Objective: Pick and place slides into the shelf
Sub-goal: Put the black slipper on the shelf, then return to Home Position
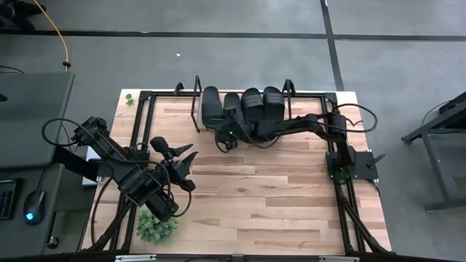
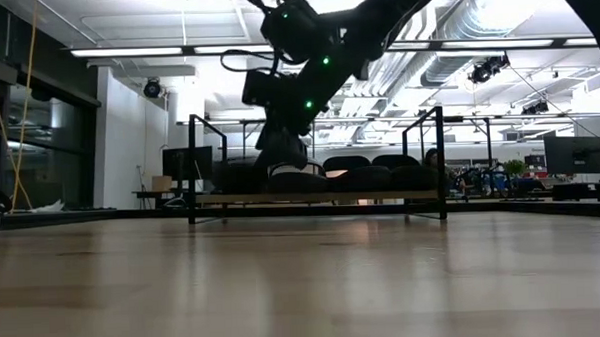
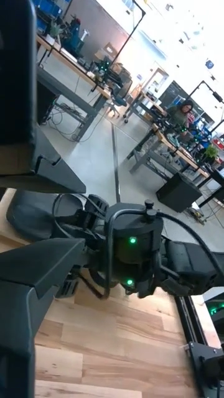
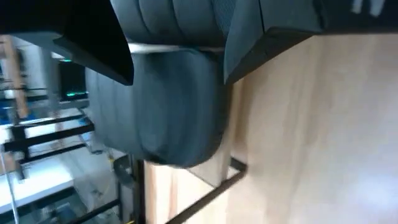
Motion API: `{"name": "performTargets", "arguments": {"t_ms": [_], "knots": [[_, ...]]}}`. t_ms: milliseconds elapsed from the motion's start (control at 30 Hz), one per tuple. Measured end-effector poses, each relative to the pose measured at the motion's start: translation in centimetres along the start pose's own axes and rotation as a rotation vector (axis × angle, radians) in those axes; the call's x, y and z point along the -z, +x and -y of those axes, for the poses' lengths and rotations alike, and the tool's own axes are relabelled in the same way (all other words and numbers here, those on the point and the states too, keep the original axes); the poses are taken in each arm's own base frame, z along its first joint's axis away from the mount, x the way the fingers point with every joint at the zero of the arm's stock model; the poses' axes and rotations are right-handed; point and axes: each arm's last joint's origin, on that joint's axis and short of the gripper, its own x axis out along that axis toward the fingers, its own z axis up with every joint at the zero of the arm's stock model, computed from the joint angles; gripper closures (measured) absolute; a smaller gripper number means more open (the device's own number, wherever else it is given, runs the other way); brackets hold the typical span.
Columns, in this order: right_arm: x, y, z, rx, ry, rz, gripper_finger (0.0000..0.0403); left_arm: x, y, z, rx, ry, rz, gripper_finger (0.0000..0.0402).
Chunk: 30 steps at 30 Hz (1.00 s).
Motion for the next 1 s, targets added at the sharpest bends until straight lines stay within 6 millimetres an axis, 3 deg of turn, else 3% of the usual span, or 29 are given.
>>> {"name": "performTargets", "arguments": {"t_ms": [200, 333, 733, 1000], "knots": [[-0.5, -1.4, 0.2, -0.072, 0.033, 0.028, 0.0162, 0.0, 0.0, 0.0, 0.000, -0.004, 0.000, 0.0291], [-0.7, -1.9, 0.0, -0.032, 0.011, -0.014, 0.0162, 0.0, 0.0, 0.0, 0.000, -0.005, 0.001, 0.0291], [-0.1, -2.7, -0.3, -0.111, 0.071, -0.072, 0.0166, 0.0, 0.0, 0.0, 0.001, -0.001, -0.001, 0.0291], [-0.7, -5.2, 1.4, -0.200, 0.145, 0.012, 0.0182, 0.8, 0.2, 0.1, -0.027, 0.018, 0.005, 0.0291]]}}
